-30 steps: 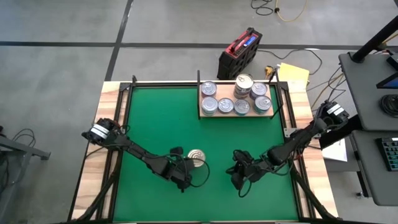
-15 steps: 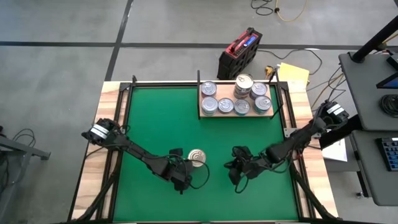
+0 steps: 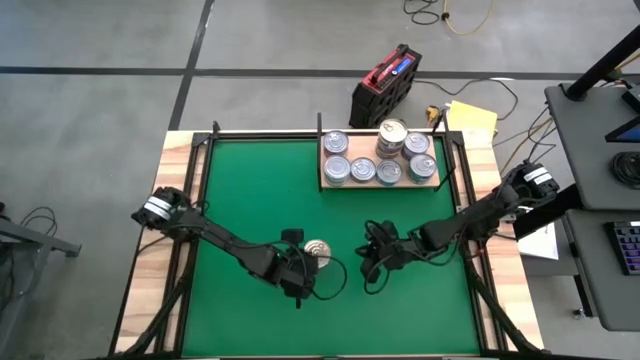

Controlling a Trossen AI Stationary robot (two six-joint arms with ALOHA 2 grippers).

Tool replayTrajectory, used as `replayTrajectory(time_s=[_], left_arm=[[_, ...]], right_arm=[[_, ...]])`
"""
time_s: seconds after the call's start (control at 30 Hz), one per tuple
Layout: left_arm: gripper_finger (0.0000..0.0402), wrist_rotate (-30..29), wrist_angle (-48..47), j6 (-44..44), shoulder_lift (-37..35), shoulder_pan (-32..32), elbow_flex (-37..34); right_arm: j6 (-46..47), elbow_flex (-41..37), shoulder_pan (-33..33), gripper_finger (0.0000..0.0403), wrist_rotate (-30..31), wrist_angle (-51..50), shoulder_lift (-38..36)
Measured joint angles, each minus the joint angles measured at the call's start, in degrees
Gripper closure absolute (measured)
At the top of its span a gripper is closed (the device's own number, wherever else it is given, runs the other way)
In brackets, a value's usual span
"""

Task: Stack canned seafood by type on shelf
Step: Stack the blue/pink tuna can on top of the blue/pink tuna can on the shelf

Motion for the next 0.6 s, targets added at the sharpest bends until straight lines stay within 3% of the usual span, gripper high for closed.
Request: replayTrajectory(time_s=[0.2, 0.6], left_arm=[[0.0401, -0.7, 0.6, -2.7, -0.2, 0.2, -4.1], [0.0401, -1.6, 1.1, -4.8, -0.2, 0.2, -4.6]], right_arm=[[-0.9, 0.0, 0.0, 0.0348, 0.0, 0.1, 0.0], [1.3, 0.0, -1.3, 0.0223, -0.6, 6.2, 2.4]])
